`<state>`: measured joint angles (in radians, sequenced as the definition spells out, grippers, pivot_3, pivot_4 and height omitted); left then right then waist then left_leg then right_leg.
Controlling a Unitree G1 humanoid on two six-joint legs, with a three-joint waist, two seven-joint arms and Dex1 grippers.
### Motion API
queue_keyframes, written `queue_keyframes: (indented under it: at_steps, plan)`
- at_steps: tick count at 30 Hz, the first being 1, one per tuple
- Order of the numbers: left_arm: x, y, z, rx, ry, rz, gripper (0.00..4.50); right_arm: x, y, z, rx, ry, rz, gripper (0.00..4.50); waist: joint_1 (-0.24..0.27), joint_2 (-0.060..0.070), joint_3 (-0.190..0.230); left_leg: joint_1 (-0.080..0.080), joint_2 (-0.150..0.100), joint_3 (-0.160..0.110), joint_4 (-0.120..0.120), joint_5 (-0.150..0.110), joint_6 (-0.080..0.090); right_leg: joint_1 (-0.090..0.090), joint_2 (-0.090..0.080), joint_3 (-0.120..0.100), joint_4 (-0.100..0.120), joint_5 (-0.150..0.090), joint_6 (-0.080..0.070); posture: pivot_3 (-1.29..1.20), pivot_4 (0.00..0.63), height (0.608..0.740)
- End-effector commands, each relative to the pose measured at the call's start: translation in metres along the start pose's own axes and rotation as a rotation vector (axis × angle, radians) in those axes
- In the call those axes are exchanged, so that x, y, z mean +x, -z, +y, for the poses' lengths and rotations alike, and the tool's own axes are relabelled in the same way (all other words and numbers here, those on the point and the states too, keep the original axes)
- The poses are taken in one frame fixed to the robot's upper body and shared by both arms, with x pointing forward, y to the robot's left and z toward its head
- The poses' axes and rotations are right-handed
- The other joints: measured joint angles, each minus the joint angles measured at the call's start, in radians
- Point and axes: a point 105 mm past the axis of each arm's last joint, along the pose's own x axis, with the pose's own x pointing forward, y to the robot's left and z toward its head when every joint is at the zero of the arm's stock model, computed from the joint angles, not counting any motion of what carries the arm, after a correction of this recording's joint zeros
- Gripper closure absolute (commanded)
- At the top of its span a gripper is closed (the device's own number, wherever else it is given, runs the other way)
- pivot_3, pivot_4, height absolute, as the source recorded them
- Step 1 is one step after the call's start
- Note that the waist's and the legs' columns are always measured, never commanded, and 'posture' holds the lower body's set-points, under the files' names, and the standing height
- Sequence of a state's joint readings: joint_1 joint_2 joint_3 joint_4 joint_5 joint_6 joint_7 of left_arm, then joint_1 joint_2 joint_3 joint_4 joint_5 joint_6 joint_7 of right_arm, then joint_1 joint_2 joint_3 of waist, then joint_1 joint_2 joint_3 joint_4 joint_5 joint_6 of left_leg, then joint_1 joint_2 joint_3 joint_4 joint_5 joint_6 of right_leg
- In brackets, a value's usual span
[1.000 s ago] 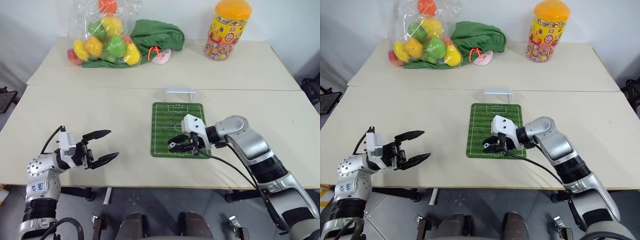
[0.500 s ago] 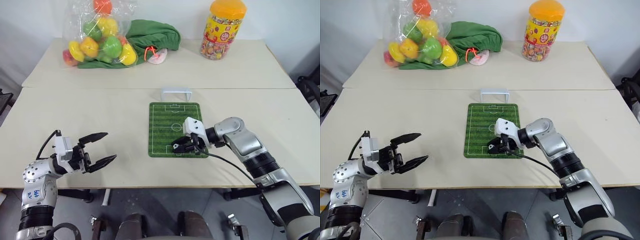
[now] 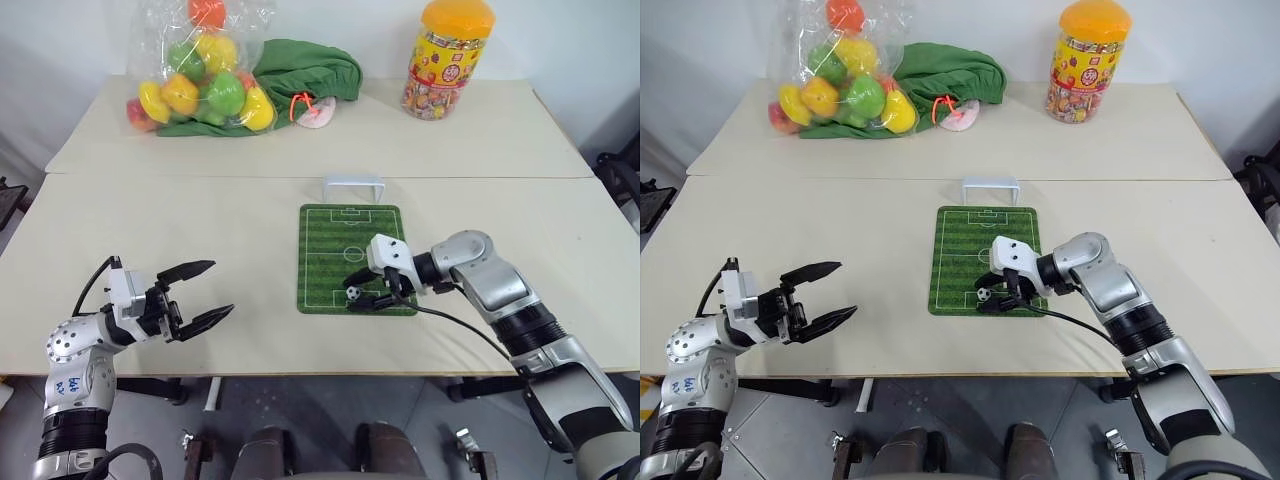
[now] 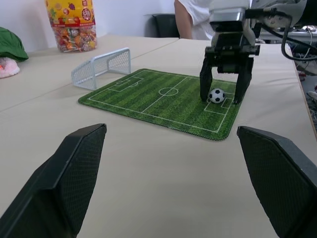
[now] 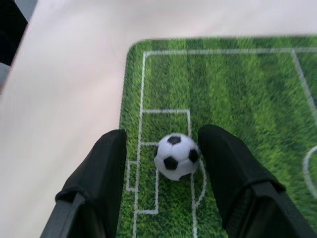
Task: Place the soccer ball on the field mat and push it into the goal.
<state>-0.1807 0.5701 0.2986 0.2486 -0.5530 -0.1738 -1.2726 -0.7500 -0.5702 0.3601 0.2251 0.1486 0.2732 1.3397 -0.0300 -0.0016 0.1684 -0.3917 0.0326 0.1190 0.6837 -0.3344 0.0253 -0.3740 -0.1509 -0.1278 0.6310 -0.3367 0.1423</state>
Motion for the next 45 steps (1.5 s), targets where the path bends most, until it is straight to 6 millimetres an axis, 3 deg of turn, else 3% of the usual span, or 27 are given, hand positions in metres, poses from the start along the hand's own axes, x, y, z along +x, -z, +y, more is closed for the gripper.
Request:
queue_keyframes:
  at_steps: [1, 4, 6, 9, 12, 13, 20, 26, 29, 31, 34, 37, 40, 42, 45]
  plan:
    - [-0.001, -0.008, 0.003, 0.023, -0.007, -0.022, 0.0, -0.016, -0.035, -0.011, -0.096, 0.068, -0.059, 2.0, 0.0, 0.0, 0.0, 0.0, 0.0, 0.0, 0.0, 0.0, 0.0, 0.0, 0.0, 0.0, 0.0, 0.0, 0.0, 0.0, 0.15, 0.74]
    - [-0.002, -0.008, 0.004, 0.024, -0.004, -0.023, 0.0, -0.024, -0.049, -0.011, -0.096, 0.104, -0.088, 2.0, 0.0, 0.0, 0.0, 0.0, 0.0, 0.0, 0.0, 0.0, 0.0, 0.0, 0.0, 0.0, 0.0, 0.0, 0.0, 0.0, 0.15, 0.74]
    - [-0.002, -0.009, 0.004, 0.022, 0.004, -0.026, 0.0, -0.028, -0.049, -0.001, -0.083, 0.096, -0.1, 2.37, 0.001, 0.0, 0.0, 0.0, 0.0, 0.0, 0.0, 0.0, 0.0, 0.0, 0.0, 0.0, 0.0, 0.0, 0.0, 0.0, 0.15, 0.74]
    - [-0.002, -0.011, 0.0, 0.008, 0.035, -0.044, 0.0, -0.021, -0.033, 0.025, -0.043, 0.04, -0.064, 3.22, 0.009, -0.001, 0.0, 0.0, 0.0, -0.003, -0.001, 0.0, 0.0, 0.001, 0.0, -0.001, 0.0, 0.0, 0.0, 0.0, 0.15, 0.74]
    - [-0.003, -0.013, -0.002, -0.003, 0.054, -0.058, 0.0, -0.015, -0.024, 0.035, -0.016, 0.035, -0.05, 4.31, 0.005, -0.002, 0.0, -0.001, -0.001, -0.001, -0.001, 0.0, 0.0, 0.001, -0.001, -0.001, -0.002, 0.0, 0.0, 0.0, 0.15, 0.74]
    - [-0.002, -0.015, -0.003, -0.013, 0.064, -0.068, 0.0, -0.012, -0.022, 0.035, -0.001, 0.037, -0.051, 4.46, 0.003, -0.002, 0.0, -0.001, -0.001, -0.001, -0.001, 0.0, 0.0, 0.001, -0.001, -0.001, -0.002, 0.0, 0.0, 0.0, 0.15, 0.74]
    - [-0.003, -0.017, -0.008, -0.056, 0.11, -0.069, 0.0, 0.001, -0.011, 0.028, 0.051, 0.05, -0.051, 4.46, 0.0, -0.002, 0.0, 0.001, 0.0, 0.001, -0.001, 0.0, -0.001, 0.0, 0.001, -0.001, -0.001, 0.0, 0.0, 0.0, 0.15, 0.74]
    - [-0.001, -0.017, -0.006, -0.043, 0.1, -0.06, 0.0, 0.01, 0.001, 0.004, 0.072, 0.094, -0.036, 4.46, 0.0, -0.002, 0.0, 0.0, 0.0, 0.001, -0.001, 0.0, 0.0, 0.001, 0.0, -0.001, -0.001, 0.0, 0.0, 0.0, 0.15, 0.74]
    - [-0.002, -0.018, -0.003, -0.026, 0.084, -0.054, 0.0, -0.013, -0.001, -0.051, 0.024, 0.326, -0.017, 4.46, -0.003, -0.002, 0.001, 0.0, 0.0, 0.001, -0.001, 0.0, 0.0, 0.0, 0.0, 0.0, -0.001, 0.0, 0.0, 0.0, 0.15, 0.74]
    - [-0.002, -0.018, 0.0, -0.018, 0.077, -0.05, 0.0, -0.033, -0.019, -0.081, -0.016, 0.457, -0.054, 4.46, -0.007, -0.001, 0.001, 0.0, 0.0, 0.002, 0.0, 0.0, 0.0, 0.0, 0.0, 0.0, -0.001, 0.0, 0.0, 0.0, 0.15, 0.74]
    - [-0.001, -0.018, 0.002, -0.011, 0.072, -0.05, 0.0, -0.059, -0.05, -0.106, -0.081, 0.573, -0.143, 4.46, -0.009, 0.0, 0.002, 0.0, 0.0, 0.001, -0.002, 0.0, -0.001, -0.001, 0.0, 0.0, 0.0, 0.0, 0.0, 0.0, 0.15, 0.74]
    - [0.001, -0.018, 0.005, -0.004, 0.062, -0.052, 0.0, -0.079, -0.068, -0.114, -0.104, 0.626, -0.199, 4.46, -0.011, 0.0, 0.002, 0.0, 0.001, 0.0, -0.003, 0.0, -0.001, -0.001, 0.0, -0.002, 0.001, 0.0, 0.0, 0.0, 0.15, 0.74]
    - [0.003, -0.017, 0.008, -0.005, 0.044, -0.047, 0.0, -0.092, -0.072, -0.111, -0.12, 0.63, -0.218, 4.46, -0.011, 0.0, 0.002, 0.0, 0.0, -0.001, -0.003, 0.0, -0.001, -0.001, 0.0, -0.003, 0.001, 0.0, 0.0, 0.0, 0.15, 0.74]
    - [0.003, -0.014, 0.012, -0.015, 0.009, -0.034, 0.0, -0.099, -0.067, -0.108, -0.11, 0.633, -0.216, 4.46, -0.01, 0.0, 0.002, 0.0, 0.0, -0.001, -0.004, 0.0, -0.001, -0.001, 0.0, -0.003, 0.0, 0.0, 0.0, 0.0, 0.15, 0.74]
    - [0.001, -0.012, 0.028, -0.037, -0.117, -0.032, 0.0, -0.111, -0.037, -0.093, -0.036, 0.605, -0.152, 4.46, 0.0, -0.001, 0.002, 0.0, 0.0, -0.002, -0.003, 0.0, -0.001, -0.001, 0.0, -0.003, 0.0, 0.0, 0.0, 0.0, 0.15, 0.74]
